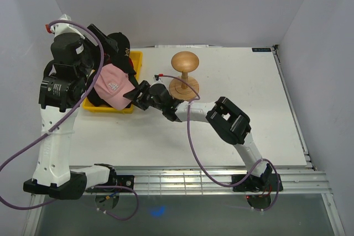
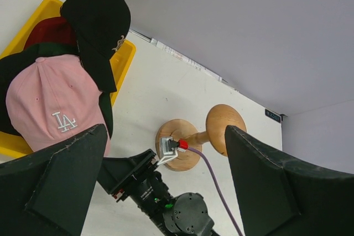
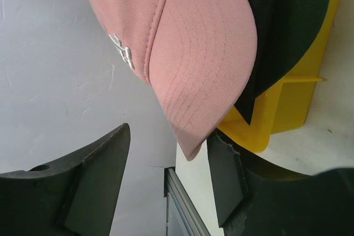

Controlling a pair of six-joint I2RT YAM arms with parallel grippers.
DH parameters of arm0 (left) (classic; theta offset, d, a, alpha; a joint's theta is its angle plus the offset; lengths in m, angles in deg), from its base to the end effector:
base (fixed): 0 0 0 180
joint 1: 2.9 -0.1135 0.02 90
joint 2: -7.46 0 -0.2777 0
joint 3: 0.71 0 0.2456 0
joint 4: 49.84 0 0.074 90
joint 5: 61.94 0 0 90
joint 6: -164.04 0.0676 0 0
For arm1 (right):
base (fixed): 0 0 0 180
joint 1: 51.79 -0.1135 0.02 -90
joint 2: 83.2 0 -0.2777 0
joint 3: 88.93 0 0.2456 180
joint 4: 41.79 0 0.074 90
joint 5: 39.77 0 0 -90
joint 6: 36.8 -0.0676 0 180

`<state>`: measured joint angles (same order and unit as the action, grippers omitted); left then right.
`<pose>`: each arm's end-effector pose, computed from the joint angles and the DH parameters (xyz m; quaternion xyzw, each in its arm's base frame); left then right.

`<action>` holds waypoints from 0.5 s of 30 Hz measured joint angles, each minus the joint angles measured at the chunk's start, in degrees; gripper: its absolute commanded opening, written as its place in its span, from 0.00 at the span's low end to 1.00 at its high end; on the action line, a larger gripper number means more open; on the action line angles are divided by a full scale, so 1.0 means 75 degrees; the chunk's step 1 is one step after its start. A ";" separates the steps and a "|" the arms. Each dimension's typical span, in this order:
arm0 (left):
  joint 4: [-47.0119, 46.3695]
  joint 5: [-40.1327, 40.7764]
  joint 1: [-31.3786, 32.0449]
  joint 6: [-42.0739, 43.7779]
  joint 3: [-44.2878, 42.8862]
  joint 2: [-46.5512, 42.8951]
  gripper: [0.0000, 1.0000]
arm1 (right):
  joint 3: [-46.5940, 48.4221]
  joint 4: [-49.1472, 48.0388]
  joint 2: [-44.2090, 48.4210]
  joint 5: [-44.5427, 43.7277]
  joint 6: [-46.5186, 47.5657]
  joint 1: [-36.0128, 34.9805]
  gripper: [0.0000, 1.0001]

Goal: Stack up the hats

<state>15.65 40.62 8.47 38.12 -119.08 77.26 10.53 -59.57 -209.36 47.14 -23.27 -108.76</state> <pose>0.2191 -0.0291 0.5175 -0.2334 0.7665 -0.1568 0.5774 0.2991 0.4533 0.2054 0.1459 0.7457 0.5887 0.2756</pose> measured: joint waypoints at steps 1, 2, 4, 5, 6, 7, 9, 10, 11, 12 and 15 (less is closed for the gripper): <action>-0.0029 0.0000 0.0000 0.0000 0.0035 -0.0009 0.98 | 0.0012 -0.0012 -0.0009 0.0003 -0.0015 -0.0009 0.61; -0.0052 0.0000 0.0000 0.0000 0.0070 -0.0020 0.98 | 0.0020 -0.0050 -0.0026 0.0006 -0.0023 -0.0015 0.61; -0.0052 0.0000 0.0000 0.0000 0.0108 -0.0041 0.98 | 0.0047 -0.0175 -0.0093 0.0006 -0.0061 -0.0020 0.59; -0.0067 0.0000 0.0000 0.0000 0.0119 -0.0047 0.98 | 0.0050 -0.0184 -0.0114 0.0006 -0.0082 -0.0023 0.58; -0.0087 0.0000 0.0000 0.0000 0.0146 -0.0058 0.98 | 0.0052 -0.0195 -0.0140 0.0006 -0.0099 -0.0023 0.58; -0.0096 0.0000 0.0000 0.0000 0.0169 -0.0073 0.98 | 0.0055 -0.0230 -0.0178 0.0009 -0.0122 -0.0023 0.57; -0.0102 -0.0009 0.0000 0.0000 0.0195 -0.0085 0.98 | 0.0093 -0.0332 -0.0271 0.0017 -0.0157 -0.0020 0.56; -0.0105 -0.0017 0.0000 0.0000 0.0195 -0.0085 0.98 | 0.0111 -0.0361 -0.0312 0.0020 -0.0169 -0.0020 0.55; -0.0105 -0.0026 0.0000 0.0000 0.0195 -0.0085 0.98 | 0.0152 -0.0388 -0.0370 0.0032 -0.0184 -0.0020 0.53; -0.0108 -0.0029 0.0000 0.0003 0.0195 -0.0087 0.98 | 0.0198 -0.0434 -0.0440 0.0038 -0.0189 -0.0020 0.53; -0.0108 -0.0047 0.0000 0.0023 0.0207 -0.0117 0.98 | 0.0227 -0.0726 -0.0600 0.0041 -0.0248 -0.0015 0.49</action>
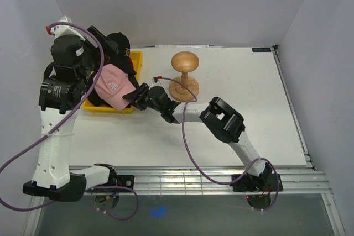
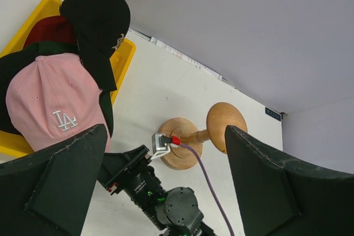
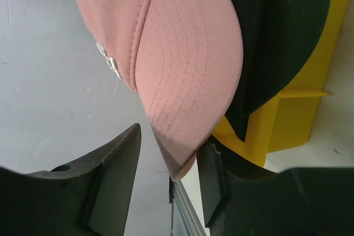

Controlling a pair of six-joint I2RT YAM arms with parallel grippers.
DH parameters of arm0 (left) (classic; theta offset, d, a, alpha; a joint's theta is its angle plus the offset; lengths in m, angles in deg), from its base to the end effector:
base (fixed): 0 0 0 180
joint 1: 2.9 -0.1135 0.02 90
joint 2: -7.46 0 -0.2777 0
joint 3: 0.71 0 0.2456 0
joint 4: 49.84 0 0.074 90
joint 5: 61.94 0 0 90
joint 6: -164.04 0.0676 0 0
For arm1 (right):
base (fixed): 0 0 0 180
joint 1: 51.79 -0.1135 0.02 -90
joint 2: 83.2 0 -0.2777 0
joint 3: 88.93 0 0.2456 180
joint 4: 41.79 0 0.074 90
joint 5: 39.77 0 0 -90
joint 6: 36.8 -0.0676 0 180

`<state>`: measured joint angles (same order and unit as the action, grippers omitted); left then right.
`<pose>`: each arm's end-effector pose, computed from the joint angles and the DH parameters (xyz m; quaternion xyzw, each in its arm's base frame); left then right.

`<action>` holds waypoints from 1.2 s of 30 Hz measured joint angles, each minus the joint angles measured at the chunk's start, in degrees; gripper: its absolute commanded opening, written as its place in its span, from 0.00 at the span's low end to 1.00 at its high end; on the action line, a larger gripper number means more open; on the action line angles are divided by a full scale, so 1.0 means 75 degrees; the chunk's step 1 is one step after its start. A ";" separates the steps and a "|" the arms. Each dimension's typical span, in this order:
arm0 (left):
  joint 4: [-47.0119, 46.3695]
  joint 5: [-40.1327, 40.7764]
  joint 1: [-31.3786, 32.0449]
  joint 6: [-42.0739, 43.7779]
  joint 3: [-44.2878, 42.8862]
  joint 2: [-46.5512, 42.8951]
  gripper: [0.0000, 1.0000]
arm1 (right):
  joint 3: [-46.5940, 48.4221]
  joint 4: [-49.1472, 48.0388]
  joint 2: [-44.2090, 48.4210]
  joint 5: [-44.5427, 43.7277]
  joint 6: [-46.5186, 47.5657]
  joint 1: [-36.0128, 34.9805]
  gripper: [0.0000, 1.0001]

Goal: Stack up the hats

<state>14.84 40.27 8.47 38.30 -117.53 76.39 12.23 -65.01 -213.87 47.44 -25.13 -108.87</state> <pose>0.2175 -0.0291 0.5144 -0.2305 0.7668 -0.1587 0.5776 0.3046 0.4644 0.1876 0.1533 0.7289 0.6103 0.2698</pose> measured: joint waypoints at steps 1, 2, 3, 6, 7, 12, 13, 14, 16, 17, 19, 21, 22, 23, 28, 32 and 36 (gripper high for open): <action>-0.0003 0.0000 0.0000 0.0006 0.0017 -0.0020 0.98 | 0.0000 -0.0073 -0.0044 0.0000 -0.0044 0.0000 0.48; -0.0003 -0.0003 0.0000 0.0020 0.0044 -0.0038 0.98 | 0.0000 -0.0143 -0.0082 0.0000 -0.0079 0.0000 0.44; -0.0020 -0.0003 0.0000 0.0023 0.0082 -0.0064 0.98 | 0.0000 -0.0230 -0.0114 0.0003 -0.0087 0.0000 0.42; -0.0050 -0.0006 0.0000 0.0035 0.0224 -0.0134 0.98 | -0.0003 -0.0440 -0.0146 0.0035 -0.0140 0.0003 0.34; -0.0052 -0.0006 0.0000 0.0041 0.0259 -0.0137 0.98 | -0.0003 -0.0525 -0.0146 0.0067 -0.0160 0.0009 0.32; -0.0061 -0.0006 0.0000 0.0061 0.0332 -0.0137 0.98 | 0.0003 -0.1209 -0.0146 0.0353 -0.0256 0.0085 0.08; -0.0061 -0.0009 0.0000 0.0073 0.0329 -0.0137 0.98 | 0.0006 -0.1335 -0.0146 0.0414 -0.0277 0.0099 0.08; -0.0061 -0.0023 0.0000 0.0090 0.0329 -0.0149 0.98 | 0.0023 -0.1489 -0.0146 0.0495 -0.0291 0.0117 0.08; -0.0061 -0.0067 0.0000 0.0140 0.0329 -0.0175 0.98 | 0.0064 -0.1830 -0.0213 0.0714 -0.0338 0.0169 0.08; -0.0061 -0.0087 0.0000 0.0160 0.0329 -0.0192 0.98 | 0.0134 -0.1990 -0.0291 0.0828 -0.0376 0.0198 0.08; -0.0061 -0.0105 0.0000 0.0195 0.0329 -0.0245 0.98 | 0.0297 -0.2282 -0.0495 0.1040 -0.0472 0.0245 0.08; -0.0061 -0.0111 0.0000 0.0227 0.0329 -0.0309 0.98 | 0.0627 -0.2465 -0.0775 0.1262 -0.0586 0.0280 0.08; -0.0064 -0.0108 0.0000 0.0245 0.0329 -0.0347 0.98 | 0.0752 -0.2489 -0.0871 0.1352 -0.0629 0.0303 0.08; -0.0064 -0.0108 0.0000 0.0256 0.0332 -0.0376 0.98 | 0.0871 -0.2486 -0.0941 0.1440 -0.0664 0.0321 0.08; -0.0096 -0.0090 0.0000 0.0315 0.0329 -0.0487 0.98 | 0.1507 -0.2477 -0.1032 0.1798 -0.0705 0.0353 0.08; -0.0128 -0.0076 0.0000 0.0315 0.0329 -0.0527 0.98 | 0.2040 -0.2471 -0.1032 0.2060 -0.0697 0.0350 0.08; -0.0175 -0.0047 0.0000 0.0315 0.0329 -0.0606 0.98 | 0.2232 -0.2471 -0.1020 0.2238 -0.0679 0.0350 0.08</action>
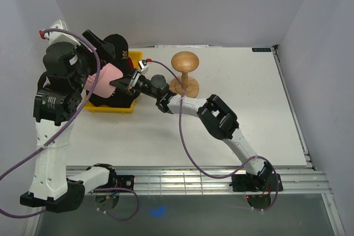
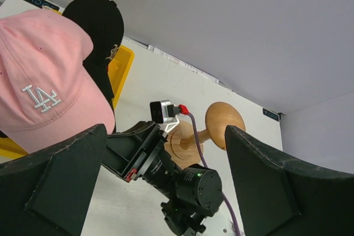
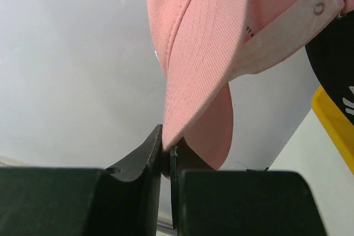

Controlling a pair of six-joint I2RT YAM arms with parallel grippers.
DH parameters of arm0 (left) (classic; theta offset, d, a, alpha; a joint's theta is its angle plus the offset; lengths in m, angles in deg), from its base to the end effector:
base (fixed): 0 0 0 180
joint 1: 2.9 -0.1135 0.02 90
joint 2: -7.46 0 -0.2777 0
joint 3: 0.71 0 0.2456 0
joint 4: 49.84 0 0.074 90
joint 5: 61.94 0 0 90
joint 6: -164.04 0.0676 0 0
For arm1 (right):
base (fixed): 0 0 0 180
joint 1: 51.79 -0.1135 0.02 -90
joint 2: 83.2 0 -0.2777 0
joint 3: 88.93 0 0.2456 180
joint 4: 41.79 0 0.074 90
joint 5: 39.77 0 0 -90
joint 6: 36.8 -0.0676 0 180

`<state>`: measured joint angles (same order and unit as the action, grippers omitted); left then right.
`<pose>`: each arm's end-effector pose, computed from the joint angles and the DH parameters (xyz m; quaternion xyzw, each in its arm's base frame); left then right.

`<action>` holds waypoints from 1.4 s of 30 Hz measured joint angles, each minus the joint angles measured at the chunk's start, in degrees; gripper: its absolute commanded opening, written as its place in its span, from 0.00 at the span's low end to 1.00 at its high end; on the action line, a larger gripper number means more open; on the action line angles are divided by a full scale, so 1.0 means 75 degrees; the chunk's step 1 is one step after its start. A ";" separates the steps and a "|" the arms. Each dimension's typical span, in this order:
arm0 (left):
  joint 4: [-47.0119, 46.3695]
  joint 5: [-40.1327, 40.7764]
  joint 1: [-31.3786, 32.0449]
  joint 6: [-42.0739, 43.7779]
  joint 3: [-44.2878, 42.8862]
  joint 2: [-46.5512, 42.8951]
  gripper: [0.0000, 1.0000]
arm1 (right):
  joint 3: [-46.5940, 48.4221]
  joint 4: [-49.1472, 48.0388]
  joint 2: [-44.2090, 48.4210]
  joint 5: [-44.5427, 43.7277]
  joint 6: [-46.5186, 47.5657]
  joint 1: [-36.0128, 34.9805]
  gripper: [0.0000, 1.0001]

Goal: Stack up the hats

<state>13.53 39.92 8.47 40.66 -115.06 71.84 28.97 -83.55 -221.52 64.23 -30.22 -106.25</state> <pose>0.1932 -0.0247 0.5195 -0.2119 0.7540 -0.1597 0.6009 0.3282 0.4876 0.2633 0.0425 0.5671 0.7896 0.2304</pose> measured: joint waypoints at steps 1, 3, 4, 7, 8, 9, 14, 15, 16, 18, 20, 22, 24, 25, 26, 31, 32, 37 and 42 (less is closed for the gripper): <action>0.0003 0.0003 0.0000 -0.0003 0.0000 -0.0023 0.98 | 0.0003 0.0003 0.0000 0.0047 0.0003 0.0000 0.08; 0.0000 0.0020 0.0000 -0.0003 -0.0003 -0.0082 0.98 | 0.0015 0.0041 0.0000 0.0146 0.0012 0.0003 0.08; 0.0000 0.0032 0.0000 -0.0003 -0.0003 -0.0114 0.98 | 0.0076 0.0090 -0.0003 0.0198 0.0032 0.0003 0.08; 0.0003 0.0140 0.0000 0.0000 -0.0003 -0.0227 0.98 | 0.0431 0.0289 -0.0006 0.0466 0.0157 0.0038 0.08; 0.0003 0.0187 0.0000 0.0006 -0.0003 -0.0280 0.98 | 0.0577 0.0323 -0.0006 0.0574 0.0198 0.0055 0.08; 0.0003 0.0256 0.0000 0.0017 -0.0003 -0.0335 0.98 | 0.0691 0.0309 0.0000 0.0676 0.0251 0.0079 0.08; -0.0044 0.0548 0.0000 0.0079 -0.0003 -0.0653 0.98 | 0.0425 0.0283 0.0428 0.1032 0.0452 0.0329 0.08; -0.0061 0.0586 0.0000 0.0087 -0.0003 -0.0705 0.98 | 0.0289 0.0277 0.0551 0.1093 0.0449 0.0408 0.08; -0.0064 0.0627 0.0000 0.0093 -0.0003 -0.0752 0.98 | 0.0154 0.0265 0.0679 0.1142 0.0437 0.0487 0.08; -0.0090 0.0682 0.0000 0.0108 0.0006 -0.0813 0.98 | -0.0230 0.0210 0.1003 0.1174 0.0405 0.0659 0.08; -0.0152 0.0705 0.0000 0.0114 0.0047 -0.0845 0.98 | -0.0670 0.0181 0.1346 0.1180 0.0379 0.0828 0.08; -0.0166 0.0708 0.0000 0.0111 0.0073 -0.0845 0.98 | -0.1204 0.0076 0.1754 0.1192 0.0326 0.1005 0.08; -0.0172 0.0705 0.0000 0.0111 0.0119 -0.0833 0.98 | -0.1667 -0.0047 0.2139 0.1212 0.0239 0.1215 0.08; -0.0172 0.0705 0.0000 0.0111 0.0152 -0.0828 0.98 | -0.1894 -0.0128 0.2326 0.1227 0.0157 0.1343 0.08; -0.0172 0.0705 0.0000 0.0111 0.0181 -0.0819 0.98 | -0.2092 -0.0210 0.2506 0.1247 0.0096 0.1495 0.08; -0.0227 0.0697 0.0000 0.0079 0.0417 -0.0796 0.98 | -0.2745 -0.0414 0.3194 0.1265 -0.0090 0.2270 0.08; -0.0224 0.0691 0.0000 0.0070 0.0460 -0.0790 0.98 | -0.2745 -0.0428 0.3252 0.1265 -0.0140 0.2363 0.08; -0.0230 0.0638 0.0000 0.0017 0.0565 -0.0764 0.98 | -0.2804 -0.0691 0.3281 0.1311 -0.0388 0.2413 0.08; -0.0277 0.0606 0.0000 -0.0020 0.0644 -0.0784 0.98 | -0.3392 -0.0781 0.3471 0.1393 -0.0484 0.2328 0.08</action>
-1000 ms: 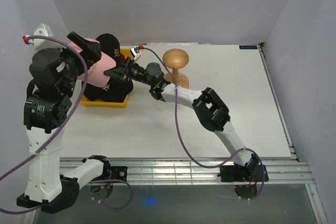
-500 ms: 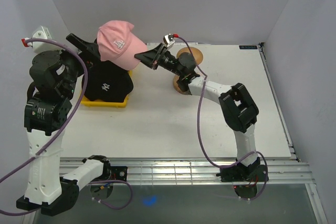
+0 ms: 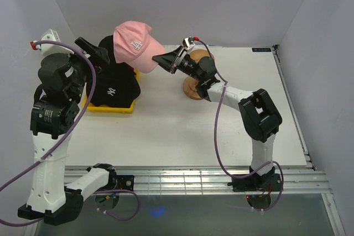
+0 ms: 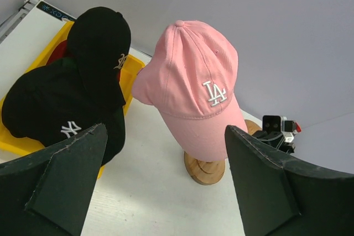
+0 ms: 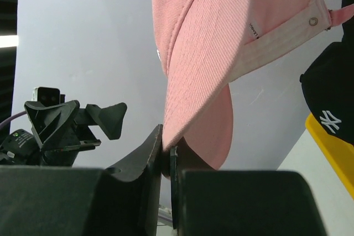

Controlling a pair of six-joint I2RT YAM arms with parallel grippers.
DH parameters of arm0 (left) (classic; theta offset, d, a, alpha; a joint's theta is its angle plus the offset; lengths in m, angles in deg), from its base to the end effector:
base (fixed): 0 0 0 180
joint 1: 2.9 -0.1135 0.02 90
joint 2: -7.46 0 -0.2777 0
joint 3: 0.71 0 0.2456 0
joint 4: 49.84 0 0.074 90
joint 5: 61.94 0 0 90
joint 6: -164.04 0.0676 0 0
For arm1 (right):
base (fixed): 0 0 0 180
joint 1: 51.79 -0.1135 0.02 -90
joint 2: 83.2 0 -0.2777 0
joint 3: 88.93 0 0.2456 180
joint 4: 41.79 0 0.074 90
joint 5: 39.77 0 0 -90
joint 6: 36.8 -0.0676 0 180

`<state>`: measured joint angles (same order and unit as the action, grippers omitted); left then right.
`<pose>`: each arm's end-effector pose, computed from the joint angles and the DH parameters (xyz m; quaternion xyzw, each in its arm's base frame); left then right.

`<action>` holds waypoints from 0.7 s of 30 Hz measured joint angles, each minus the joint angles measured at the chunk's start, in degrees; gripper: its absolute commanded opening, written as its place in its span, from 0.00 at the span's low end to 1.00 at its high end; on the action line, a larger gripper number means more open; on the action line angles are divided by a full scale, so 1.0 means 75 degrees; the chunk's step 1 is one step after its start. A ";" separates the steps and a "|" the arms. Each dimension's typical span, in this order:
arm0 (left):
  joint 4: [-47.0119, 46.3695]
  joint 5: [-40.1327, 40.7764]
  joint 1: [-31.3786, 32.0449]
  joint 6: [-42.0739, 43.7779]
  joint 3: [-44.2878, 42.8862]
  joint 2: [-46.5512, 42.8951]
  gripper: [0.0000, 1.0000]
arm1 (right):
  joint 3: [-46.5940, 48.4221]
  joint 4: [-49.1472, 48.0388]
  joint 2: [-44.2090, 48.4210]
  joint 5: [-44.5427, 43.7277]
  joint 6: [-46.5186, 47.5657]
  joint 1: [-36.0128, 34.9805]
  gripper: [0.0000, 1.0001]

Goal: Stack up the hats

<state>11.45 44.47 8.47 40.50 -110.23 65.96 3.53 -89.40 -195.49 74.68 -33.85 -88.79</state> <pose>0.1665 -0.0140 0.5164 -0.2358 0.7279 -0.1411 0.6282 0.3635 0.3090 0.3503 0.0493 0.5343 0.7903 0.2959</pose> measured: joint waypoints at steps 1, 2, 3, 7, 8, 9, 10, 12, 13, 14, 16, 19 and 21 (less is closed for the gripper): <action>-0.0015 -0.0017 0.0000 -0.0017 0.0050 -0.0012 0.98 | -0.0140 0.0009 0.0085 0.0006 -0.0006 0.0026 0.08; -0.0041 -0.0032 0.0000 -0.0023 0.0111 -0.0017 0.98 | -0.0280 0.0023 0.0195 0.0009 -0.0017 0.0079 0.08; -0.0070 -0.0050 0.0000 -0.0041 0.0172 -0.0023 0.98 | -0.0440 0.0032 0.0338 0.0020 -0.0052 0.0146 0.08; -0.0146 -0.0102 0.0000 -0.0079 0.0385 -0.0017 0.98 | -0.0886 -0.0006 0.0927 0.0064 -0.0291 0.0595 0.08; -0.0154 -0.0108 0.0000 -0.0102 0.0425 -0.0017 0.98 | -0.0933 -0.0017 0.1055 0.0096 -0.0364 0.0723 0.08; -0.0166 -0.0111 0.0000 -0.0114 0.0458 -0.0017 0.98 | -0.0941 -0.0020 0.1169 0.0128 -0.0443 0.0845 0.08; -0.0178 -0.0119 0.0000 -0.0131 0.0484 -0.0017 0.98 | -0.0950 -0.0041 0.1274 0.0137 -0.0545 0.0973 0.08; -0.0207 -0.0134 0.0000 -0.0163 0.0542 -0.0035 0.98 | -0.1087 -0.0157 0.1510 0.0140 -0.0694 0.1183 0.08; -0.0233 -0.0137 0.0000 -0.0172 0.0568 -0.0044 0.98 | -0.1265 -0.0221 0.1661 0.0143 -0.0749 0.1271 0.08; -0.0262 -0.0146 0.0000 -0.0192 0.0597 -0.0058 0.98 | -0.1472 -0.0256 0.1830 0.0160 -0.0790 0.1373 0.08; -0.0294 -0.0163 0.0000 -0.0195 0.0664 -0.0093 0.98 | -0.1903 -0.0300 0.2116 0.0192 -0.0886 0.1571 0.08; -0.0315 -0.0201 0.0000 -0.0195 0.0688 -0.0096 0.98 | -0.2690 -0.0606 0.2445 0.0262 -0.1078 0.1982 0.08; -0.0341 -0.0248 0.0000 -0.0192 0.0694 -0.0093 0.98 | -0.3311 -0.0860 0.2632 0.0294 -0.1215 0.2346 0.08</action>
<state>8.90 42.61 8.47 39.06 -105.02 65.26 -21.30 -95.85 -175.75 76.88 -42.96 -71.19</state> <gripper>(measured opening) 0.978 0.111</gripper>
